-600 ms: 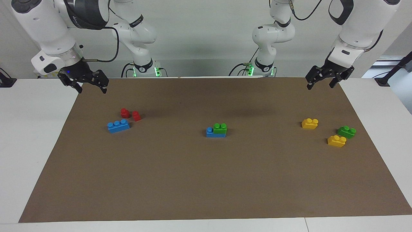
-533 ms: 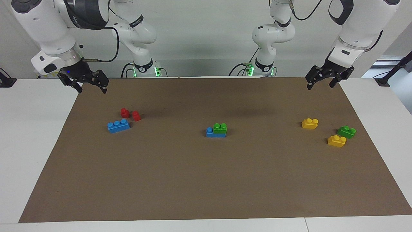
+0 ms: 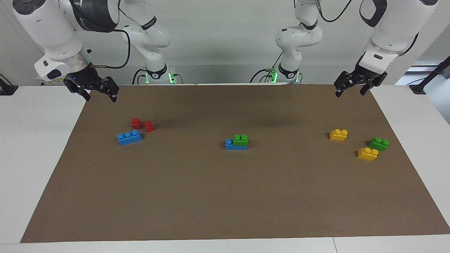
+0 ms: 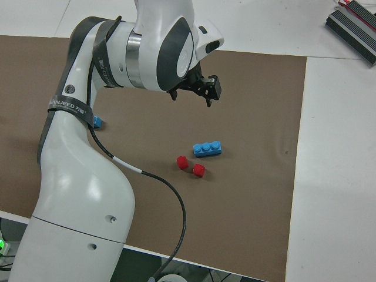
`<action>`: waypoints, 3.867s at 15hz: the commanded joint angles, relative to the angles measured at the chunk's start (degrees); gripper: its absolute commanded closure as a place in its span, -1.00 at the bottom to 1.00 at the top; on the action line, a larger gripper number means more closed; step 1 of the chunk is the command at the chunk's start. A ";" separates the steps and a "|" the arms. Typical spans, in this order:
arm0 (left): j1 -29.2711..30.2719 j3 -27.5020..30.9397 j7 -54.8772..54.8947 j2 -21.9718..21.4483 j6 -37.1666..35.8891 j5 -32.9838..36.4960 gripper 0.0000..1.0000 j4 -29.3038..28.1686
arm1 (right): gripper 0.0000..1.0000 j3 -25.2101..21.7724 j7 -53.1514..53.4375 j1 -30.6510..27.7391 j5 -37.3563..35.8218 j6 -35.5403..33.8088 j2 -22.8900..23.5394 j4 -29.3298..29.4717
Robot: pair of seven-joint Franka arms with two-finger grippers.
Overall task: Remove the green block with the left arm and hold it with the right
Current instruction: 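Move the left gripper and the right gripper toward the green-blue brick, then lower the left gripper onto green while the right gripper lowers onto blue, then close the left gripper on green while the right gripper closes on blue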
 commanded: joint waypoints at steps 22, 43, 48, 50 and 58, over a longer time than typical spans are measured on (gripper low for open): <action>-19.28 -0.53 -83.07 -6.63 17.65 -1.88 -1.00 -20.55 | -0.99 0.51 86.73 25.16 35.00 40.26 10.96 -19.03; -32.82 -0.35 -126.53 11.39 38.76 -1.71 -1.00 -18.18 | -0.99 0.60 82.95 36.68 42.91 60.65 25.20 -18.51; -32.91 -0.27 -126.88 14.81 38.93 -1.09 -1.00 -15.82 | -0.41 0.60 82.87 37.47 42.91 62.24 25.82 -18.60; -32.91 -0.27 -127.76 17.97 38.41 0.31 -1.00 -12.84 | 0.75 0.60 82.78 37.39 42.91 62.16 25.82 -18.69; -33.70 -0.27 -129.08 20.53 40.25 2.86 -1.00 -12.82 | 1.00 0.60 82.78 37.30 42.91 62.24 25.82 -18.69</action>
